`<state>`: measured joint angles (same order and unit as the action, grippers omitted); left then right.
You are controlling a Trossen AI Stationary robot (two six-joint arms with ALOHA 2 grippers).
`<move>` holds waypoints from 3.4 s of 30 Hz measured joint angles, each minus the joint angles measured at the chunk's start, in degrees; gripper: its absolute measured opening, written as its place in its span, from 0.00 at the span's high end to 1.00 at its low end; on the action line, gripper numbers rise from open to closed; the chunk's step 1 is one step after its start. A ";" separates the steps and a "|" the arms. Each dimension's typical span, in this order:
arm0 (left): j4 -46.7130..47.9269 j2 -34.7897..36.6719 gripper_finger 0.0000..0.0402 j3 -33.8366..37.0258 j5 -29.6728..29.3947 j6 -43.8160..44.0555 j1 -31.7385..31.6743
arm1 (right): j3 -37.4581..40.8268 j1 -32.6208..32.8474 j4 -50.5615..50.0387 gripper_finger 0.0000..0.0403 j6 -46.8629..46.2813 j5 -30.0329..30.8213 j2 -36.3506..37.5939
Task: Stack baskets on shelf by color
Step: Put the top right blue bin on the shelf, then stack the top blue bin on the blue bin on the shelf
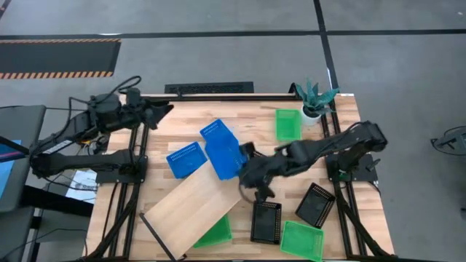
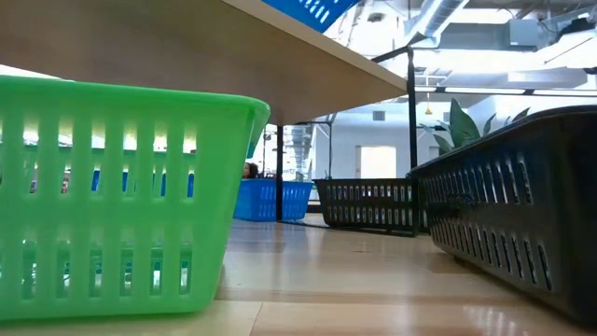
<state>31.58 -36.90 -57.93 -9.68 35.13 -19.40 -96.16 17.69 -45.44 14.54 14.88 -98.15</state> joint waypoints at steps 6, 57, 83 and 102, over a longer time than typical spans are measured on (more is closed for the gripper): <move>1.20 2.29 0.47 0.00 -0.13 0.35 -0.32 | -5.56 2.96 -6.26 0.96 0.33 -0.01 -7.31; 22.44 -8.85 0.47 0.07 -3.18 5.43 -5.99 | -25.93 -36.17 -8.86 0.43 -28.37 -10.89 -23.71; 22.53 -7.94 0.47 0.07 -3.16 7.59 -5.98 | -23.64 -39.13 -6.87 0.43 -30.92 -19.33 -36.20; 22.53 -7.94 0.47 0.07 -2.97 5.80 -5.98 | -20.66 -38.73 -6.83 0.79 -34.64 -17.91 -36.21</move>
<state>54.11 -44.84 -57.87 -12.64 40.93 -25.39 -116.81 -21.04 -52.28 -20.10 -3.03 -134.37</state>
